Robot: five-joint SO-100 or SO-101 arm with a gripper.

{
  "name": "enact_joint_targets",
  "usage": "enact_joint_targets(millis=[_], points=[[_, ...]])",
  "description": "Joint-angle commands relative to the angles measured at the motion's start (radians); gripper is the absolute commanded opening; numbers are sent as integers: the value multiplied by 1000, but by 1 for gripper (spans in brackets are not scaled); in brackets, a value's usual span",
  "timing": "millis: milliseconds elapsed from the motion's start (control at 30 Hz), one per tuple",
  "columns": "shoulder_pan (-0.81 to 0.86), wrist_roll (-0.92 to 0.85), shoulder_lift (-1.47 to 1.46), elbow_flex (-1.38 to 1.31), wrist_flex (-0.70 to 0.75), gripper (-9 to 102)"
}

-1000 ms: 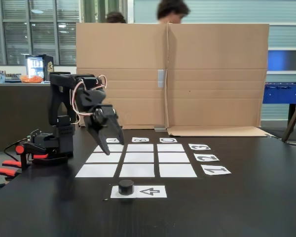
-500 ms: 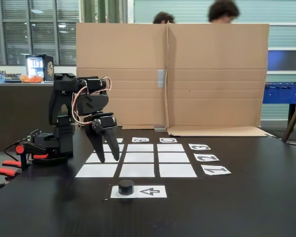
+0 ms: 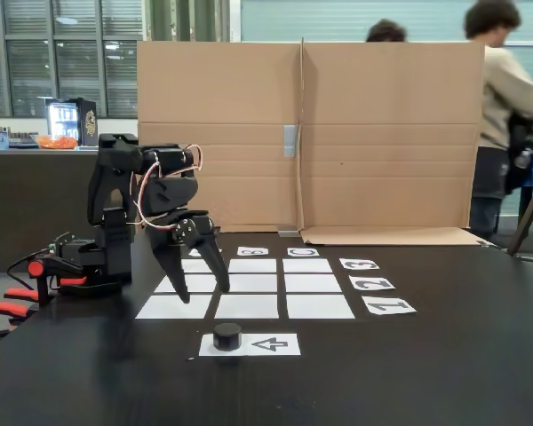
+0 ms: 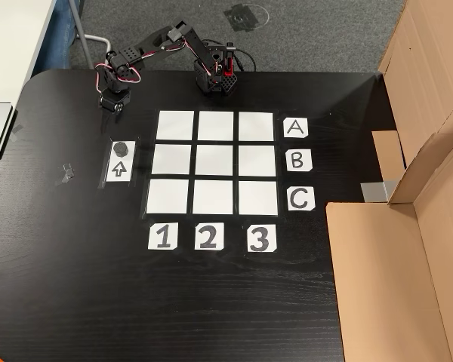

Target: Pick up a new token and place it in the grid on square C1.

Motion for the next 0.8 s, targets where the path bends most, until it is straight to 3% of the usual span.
enact_joint_targets(millis=[0, 433, 767], points=[[23, -133, 2, -28, -26, 29], [23, -491, 0, -8, -64, 29], [-38, -532, -77, 2, -75, 29]])
